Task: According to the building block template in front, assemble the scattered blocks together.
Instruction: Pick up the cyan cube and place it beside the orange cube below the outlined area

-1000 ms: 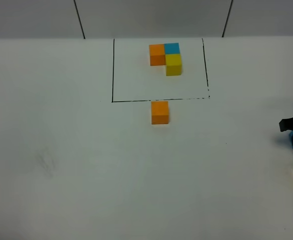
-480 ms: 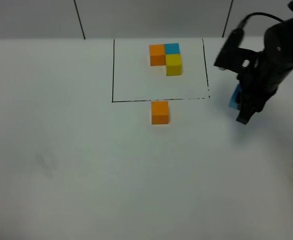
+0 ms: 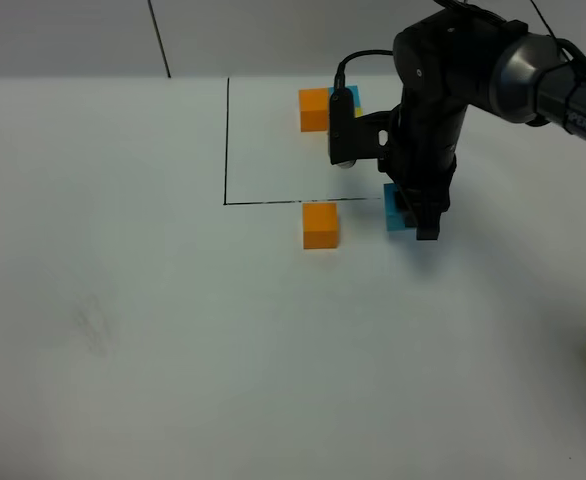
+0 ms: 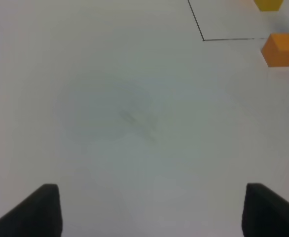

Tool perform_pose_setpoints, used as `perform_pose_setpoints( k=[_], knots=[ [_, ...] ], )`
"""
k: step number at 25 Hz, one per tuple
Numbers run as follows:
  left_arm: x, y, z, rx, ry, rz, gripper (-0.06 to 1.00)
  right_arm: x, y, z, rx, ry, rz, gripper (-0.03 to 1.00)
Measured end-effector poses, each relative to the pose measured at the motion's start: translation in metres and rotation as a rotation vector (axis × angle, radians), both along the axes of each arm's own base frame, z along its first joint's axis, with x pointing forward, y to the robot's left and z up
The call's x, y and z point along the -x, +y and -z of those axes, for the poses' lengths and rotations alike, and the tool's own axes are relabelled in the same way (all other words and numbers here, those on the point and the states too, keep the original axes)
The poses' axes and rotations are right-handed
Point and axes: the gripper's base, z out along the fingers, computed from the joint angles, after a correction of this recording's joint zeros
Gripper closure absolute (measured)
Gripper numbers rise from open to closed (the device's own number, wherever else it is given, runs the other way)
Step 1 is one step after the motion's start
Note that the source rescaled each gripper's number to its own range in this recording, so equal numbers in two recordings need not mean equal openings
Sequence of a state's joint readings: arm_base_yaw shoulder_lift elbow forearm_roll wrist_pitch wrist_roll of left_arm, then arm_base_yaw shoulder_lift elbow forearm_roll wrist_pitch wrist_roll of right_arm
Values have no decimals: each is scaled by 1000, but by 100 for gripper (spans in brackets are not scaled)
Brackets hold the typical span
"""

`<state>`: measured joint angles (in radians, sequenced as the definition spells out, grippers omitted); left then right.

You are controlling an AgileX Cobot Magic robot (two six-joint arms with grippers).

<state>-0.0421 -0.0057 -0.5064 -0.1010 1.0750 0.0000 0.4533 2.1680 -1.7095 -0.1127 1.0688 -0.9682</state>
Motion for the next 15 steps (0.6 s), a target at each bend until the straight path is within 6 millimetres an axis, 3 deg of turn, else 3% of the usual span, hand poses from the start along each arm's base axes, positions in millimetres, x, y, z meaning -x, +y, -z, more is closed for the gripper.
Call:
perform_pose_setpoints(
  k=[15],
  knots=[
    [0,0,0,0,0,0,25,-13,23,35,-56,40,-26,71]
  ],
)
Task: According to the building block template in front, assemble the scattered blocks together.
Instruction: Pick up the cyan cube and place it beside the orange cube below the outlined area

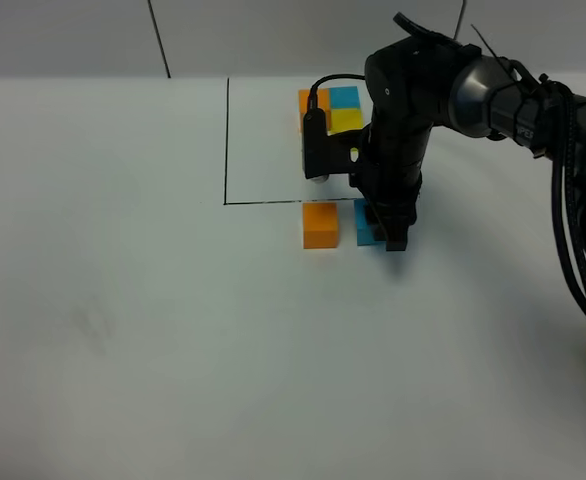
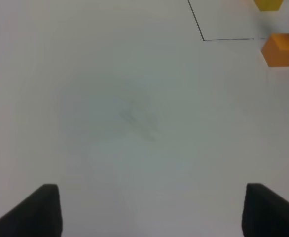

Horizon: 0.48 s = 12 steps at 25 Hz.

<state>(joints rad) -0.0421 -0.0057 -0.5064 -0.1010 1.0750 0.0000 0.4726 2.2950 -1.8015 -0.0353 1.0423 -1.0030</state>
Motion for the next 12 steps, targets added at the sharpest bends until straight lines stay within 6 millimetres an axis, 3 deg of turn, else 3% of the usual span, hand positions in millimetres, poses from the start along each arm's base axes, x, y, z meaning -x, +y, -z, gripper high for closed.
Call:
perform_pose_setpoints(
  k=[12],
  knots=[
    [0,0,0,0,0,0,25,-3,4,9,-14,23,9,71]
  ],
)
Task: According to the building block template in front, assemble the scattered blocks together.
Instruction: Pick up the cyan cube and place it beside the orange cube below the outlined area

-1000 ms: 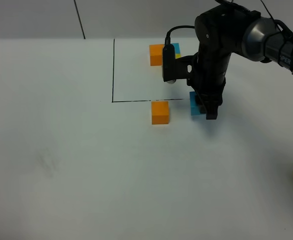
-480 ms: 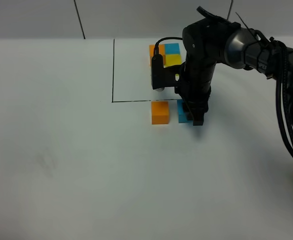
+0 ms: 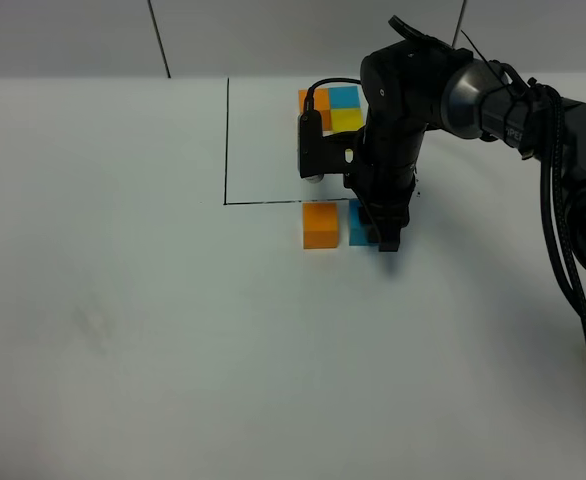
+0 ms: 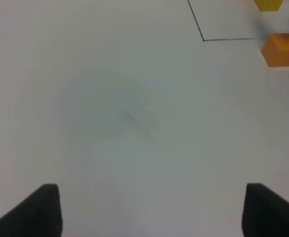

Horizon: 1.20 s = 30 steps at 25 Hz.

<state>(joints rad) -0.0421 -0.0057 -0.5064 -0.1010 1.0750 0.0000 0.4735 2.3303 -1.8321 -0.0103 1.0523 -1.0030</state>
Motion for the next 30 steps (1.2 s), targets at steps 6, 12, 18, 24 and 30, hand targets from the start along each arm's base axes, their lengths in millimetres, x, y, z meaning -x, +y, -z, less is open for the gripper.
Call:
perform_pose_setpoints(
  k=[6,12,18,24,30],
  knots=[
    [0,0,0,0,0,0,25,0,0,0,-3,2,2,71],
    [0,0,0,0,0,0,25,0,0,0,-3,3,5,71],
    [0,0,0,0,0,0,25,1,2,0,-4,3,11,71],
    [0,0,0,0,0,0,25,4,9,0,-15,-2,14,71],
    [0,0,0,0,0,0,25,6,14,0,-20,-9,8,71]
  ],
)
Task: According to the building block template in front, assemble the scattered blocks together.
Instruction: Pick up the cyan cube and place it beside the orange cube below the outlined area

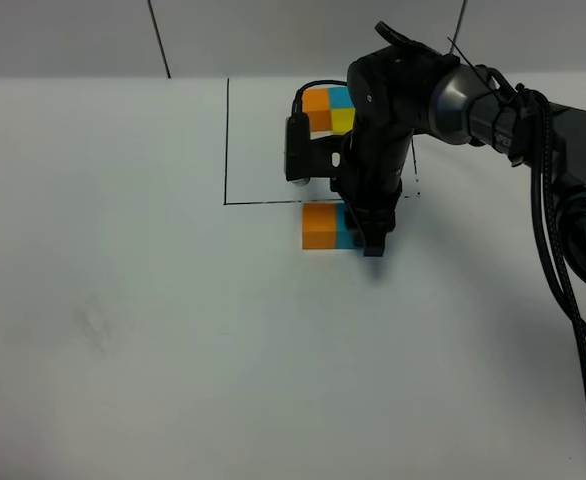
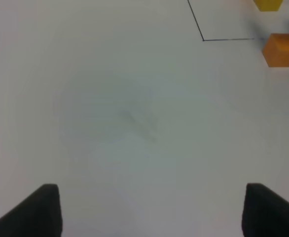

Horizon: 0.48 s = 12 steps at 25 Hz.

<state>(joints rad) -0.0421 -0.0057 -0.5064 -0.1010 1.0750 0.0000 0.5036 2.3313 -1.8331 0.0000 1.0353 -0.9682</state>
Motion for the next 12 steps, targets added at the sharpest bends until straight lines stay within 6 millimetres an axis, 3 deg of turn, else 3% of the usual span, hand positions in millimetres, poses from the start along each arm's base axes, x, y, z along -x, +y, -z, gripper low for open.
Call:
perform_pose_setpoints(
  k=[12],
  knots=[
    [0,0,0,0,0,0,25,1,3,0,-1,-2,-10,71]
  ],
)
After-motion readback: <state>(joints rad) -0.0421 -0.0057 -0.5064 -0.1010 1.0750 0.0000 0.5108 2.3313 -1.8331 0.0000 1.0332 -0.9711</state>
